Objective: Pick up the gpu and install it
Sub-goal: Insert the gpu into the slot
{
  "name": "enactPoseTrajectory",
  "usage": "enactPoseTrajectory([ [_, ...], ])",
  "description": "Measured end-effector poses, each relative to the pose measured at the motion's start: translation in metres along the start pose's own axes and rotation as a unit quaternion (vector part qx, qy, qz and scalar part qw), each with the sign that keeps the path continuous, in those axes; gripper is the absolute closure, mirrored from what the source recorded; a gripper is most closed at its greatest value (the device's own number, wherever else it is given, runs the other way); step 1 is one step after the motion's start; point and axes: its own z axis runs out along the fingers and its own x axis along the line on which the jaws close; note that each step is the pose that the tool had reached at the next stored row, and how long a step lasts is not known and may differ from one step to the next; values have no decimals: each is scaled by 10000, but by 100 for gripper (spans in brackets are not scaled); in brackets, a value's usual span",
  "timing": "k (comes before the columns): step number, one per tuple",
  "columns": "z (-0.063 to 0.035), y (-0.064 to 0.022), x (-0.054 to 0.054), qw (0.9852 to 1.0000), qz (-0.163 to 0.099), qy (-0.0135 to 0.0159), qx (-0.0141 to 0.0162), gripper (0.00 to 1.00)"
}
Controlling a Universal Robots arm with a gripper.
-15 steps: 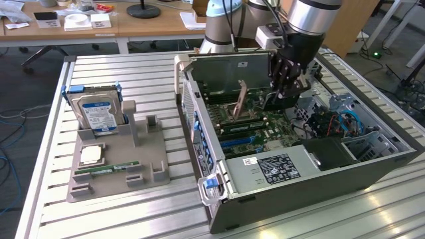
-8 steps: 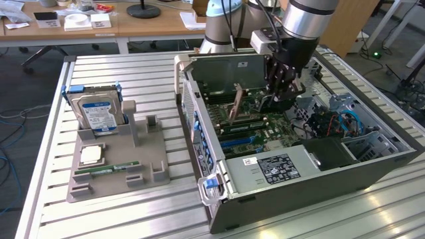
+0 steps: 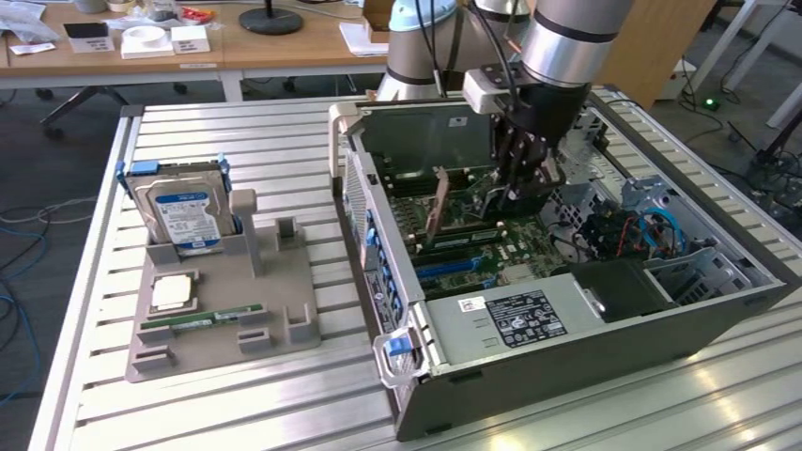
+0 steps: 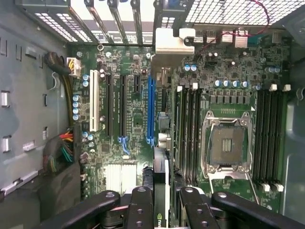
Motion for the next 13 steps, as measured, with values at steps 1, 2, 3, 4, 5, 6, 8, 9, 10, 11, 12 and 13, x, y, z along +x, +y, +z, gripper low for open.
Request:
enactPoseTrajectory([
  [1, 11, 11, 1, 10000, 0, -1, 1, 74],
  [2, 24, 23, 1, 10000, 0, -1, 2, 74],
  [3, 36, 34, 1, 10000, 0, -2, 4, 74],
  [4, 44, 43, 1, 10000, 0, -1, 5, 74],
  [5, 48, 46, 2, 10000, 0, -1, 5, 74],
  [6, 49, 47, 2, 10000, 0, -1, 4, 74],
  [8, 59, 49, 2, 10000, 0, -3, 5, 74],
  [9, 71, 53, 2, 10000, 1, -3, 5, 74],
  [10, 89, 57, 2, 10000, 1, -2, 5, 74],
  [11, 107, 59, 3, 10000, 0, -3, 5, 74],
  [12, 125, 62, 3, 10000, 0, -2, 5, 74],
  [13, 142, 64, 4, 10000, 0, -3, 5, 74],
])
